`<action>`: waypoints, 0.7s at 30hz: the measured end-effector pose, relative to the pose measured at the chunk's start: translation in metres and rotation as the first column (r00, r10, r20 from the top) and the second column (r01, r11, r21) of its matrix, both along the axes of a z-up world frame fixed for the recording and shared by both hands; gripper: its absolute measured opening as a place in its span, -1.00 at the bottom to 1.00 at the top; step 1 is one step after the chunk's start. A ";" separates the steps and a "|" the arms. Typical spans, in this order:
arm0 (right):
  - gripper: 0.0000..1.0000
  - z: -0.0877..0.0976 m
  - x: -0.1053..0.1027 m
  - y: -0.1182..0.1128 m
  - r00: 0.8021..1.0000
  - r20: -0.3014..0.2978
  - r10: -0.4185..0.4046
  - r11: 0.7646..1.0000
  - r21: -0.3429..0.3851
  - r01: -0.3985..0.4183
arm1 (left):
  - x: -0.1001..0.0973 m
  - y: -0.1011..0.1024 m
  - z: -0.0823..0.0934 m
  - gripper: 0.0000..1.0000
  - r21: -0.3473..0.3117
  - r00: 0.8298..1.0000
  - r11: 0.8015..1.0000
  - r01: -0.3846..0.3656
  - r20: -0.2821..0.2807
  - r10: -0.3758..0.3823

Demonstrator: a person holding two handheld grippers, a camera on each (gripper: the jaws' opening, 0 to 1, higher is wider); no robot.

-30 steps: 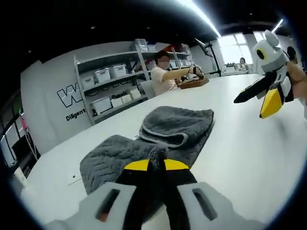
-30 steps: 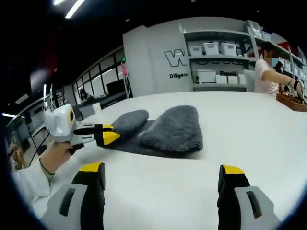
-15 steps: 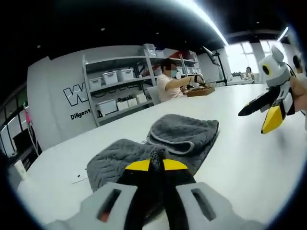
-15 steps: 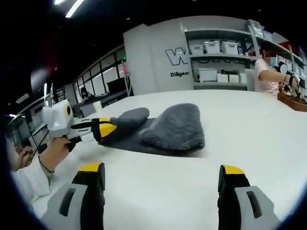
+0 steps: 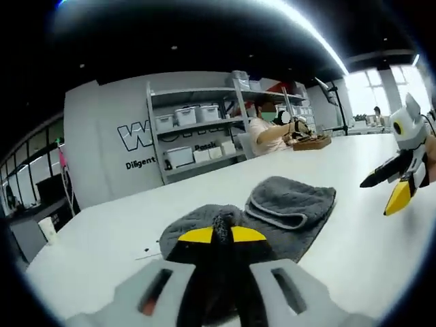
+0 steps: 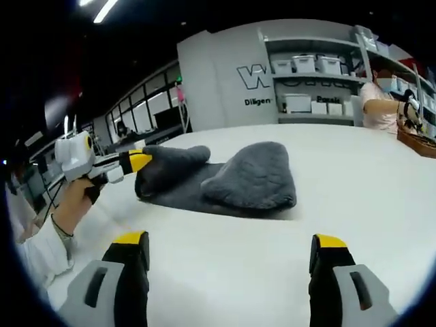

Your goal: Open the folded towel by lifting each exposed corner and separating the folded layers until the towel lies flat within the target outline without major curled edges

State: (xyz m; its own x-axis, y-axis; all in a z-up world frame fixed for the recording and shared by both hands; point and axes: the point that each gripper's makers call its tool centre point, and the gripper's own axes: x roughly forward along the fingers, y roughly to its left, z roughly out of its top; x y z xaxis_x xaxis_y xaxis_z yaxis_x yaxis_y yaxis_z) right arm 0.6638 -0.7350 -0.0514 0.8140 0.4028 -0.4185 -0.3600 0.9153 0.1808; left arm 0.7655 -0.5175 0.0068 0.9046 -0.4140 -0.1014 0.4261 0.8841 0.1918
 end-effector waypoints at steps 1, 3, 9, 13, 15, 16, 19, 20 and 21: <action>0.96 -0.001 0.000 0.000 1.000 -0.002 0.000 1.000 0.003 0.000 | 0.000 0.006 0.002 -0.91 -0.012 1.000 1.000 -0.024 0.008 0.024; 0.95 -0.001 0.000 0.000 1.000 -0.006 0.000 1.000 0.004 0.000 | -0.002 0.015 0.003 -0.91 -0.026 0.999 0.999 -0.047 0.011 0.047; 0.95 0.000 0.000 0.001 1.000 -0.002 0.007 1.000 0.006 -0.007 | -0.005 0.038 0.008 -0.91 -0.084 0.994 0.991 -0.105 0.019 0.106; 0.93 -0.002 -0.001 0.002 1.000 -0.010 0.010 1.000 0.013 -0.010 | -0.007 0.055 0.006 -0.91 -0.077 0.989 0.987 -0.142 0.020 0.144; 0.93 -0.002 -0.001 0.002 1.000 -0.011 0.010 1.000 0.013 -0.010 | -0.010 0.065 0.002 -0.91 -0.074 0.987 0.985 -0.158 0.018 0.160; 0.93 -0.001 -0.001 0.002 1.000 -0.010 0.010 1.000 0.013 -0.010 | -0.011 0.067 0.001 -0.91 -0.074 0.986 0.984 -0.163 0.016 0.164; 0.93 0.000 -0.001 0.003 1.000 -0.007 0.012 1.000 0.012 -0.012 | -0.012 0.085 -0.009 -0.91 -0.061 0.978 0.976 -0.209 0.000 0.209; 0.93 0.000 -0.001 0.003 1.000 -0.007 0.013 1.000 0.011 -0.013 | -0.013 0.093 -0.013 -0.91 -0.068 0.974 0.972 -0.226 -0.013 0.226; 0.93 0.000 -0.001 0.003 1.000 -0.007 0.013 1.000 0.010 -0.013 | -0.014 0.097 -0.014 -0.91 -0.079 0.972 0.969 -0.236 -0.022 0.235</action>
State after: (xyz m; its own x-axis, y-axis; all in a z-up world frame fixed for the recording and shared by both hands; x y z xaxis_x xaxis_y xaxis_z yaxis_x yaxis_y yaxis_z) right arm 0.6628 -0.7315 -0.0518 0.8056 0.4178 -0.4200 -0.3708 0.9085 0.1926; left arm 0.7515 -0.4200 -0.0076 0.9765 -0.1965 -0.0886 0.2058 0.9721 0.1121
